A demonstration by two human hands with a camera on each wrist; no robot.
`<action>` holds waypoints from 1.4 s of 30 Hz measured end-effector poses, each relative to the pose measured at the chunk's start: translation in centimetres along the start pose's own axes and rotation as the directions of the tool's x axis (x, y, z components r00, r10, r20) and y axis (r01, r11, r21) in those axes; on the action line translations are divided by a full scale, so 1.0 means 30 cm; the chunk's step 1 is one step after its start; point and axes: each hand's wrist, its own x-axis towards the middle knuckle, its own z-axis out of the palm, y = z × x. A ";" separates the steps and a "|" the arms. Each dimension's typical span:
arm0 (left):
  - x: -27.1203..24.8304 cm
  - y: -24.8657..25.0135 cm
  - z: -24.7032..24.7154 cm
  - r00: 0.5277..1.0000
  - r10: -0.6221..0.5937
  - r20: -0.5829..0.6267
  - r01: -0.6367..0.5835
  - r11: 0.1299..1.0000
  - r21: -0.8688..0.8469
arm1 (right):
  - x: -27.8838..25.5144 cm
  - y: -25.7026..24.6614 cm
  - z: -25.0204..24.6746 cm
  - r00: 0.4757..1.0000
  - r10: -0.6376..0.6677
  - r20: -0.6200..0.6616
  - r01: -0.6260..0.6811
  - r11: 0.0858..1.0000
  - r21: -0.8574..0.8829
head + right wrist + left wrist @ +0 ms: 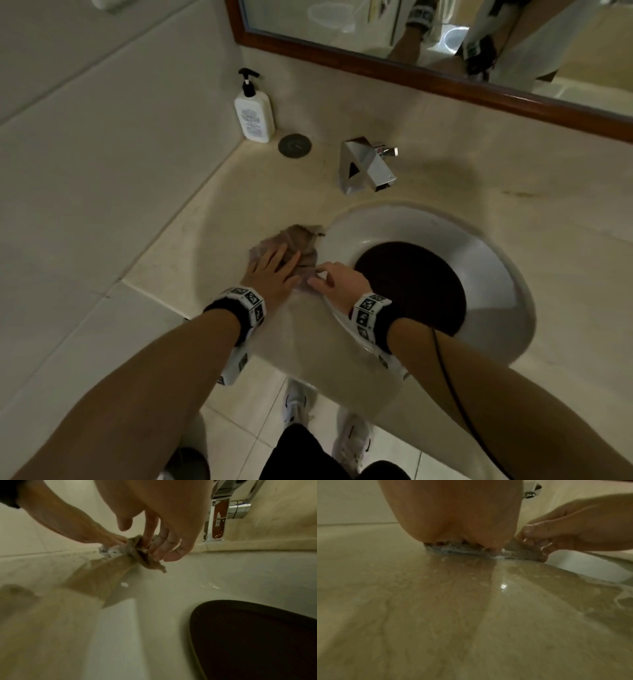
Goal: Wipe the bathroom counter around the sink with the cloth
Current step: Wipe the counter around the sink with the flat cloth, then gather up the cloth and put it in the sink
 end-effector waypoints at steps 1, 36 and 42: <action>0.011 -0.002 -0.001 1.000 -0.005 0.028 0.006 1.000 -0.017 | 0.007 -0.008 -0.004 1.000 0.006 0.010 -0.006 1.000 -0.004; 0.278 -0.040 -0.084 0.973 0.231 0.016 -0.229 0.971 -0.076 | 0.228 -0.056 -0.092 0.984 0.179 0.012 -0.176 0.976 -0.127; 0.124 0.007 -0.047 0.942 0.334 0.025 -0.325 0.930 -0.169 | 0.109 -0.080 -0.097 0.968 0.229 0.106 -0.208 0.961 -0.180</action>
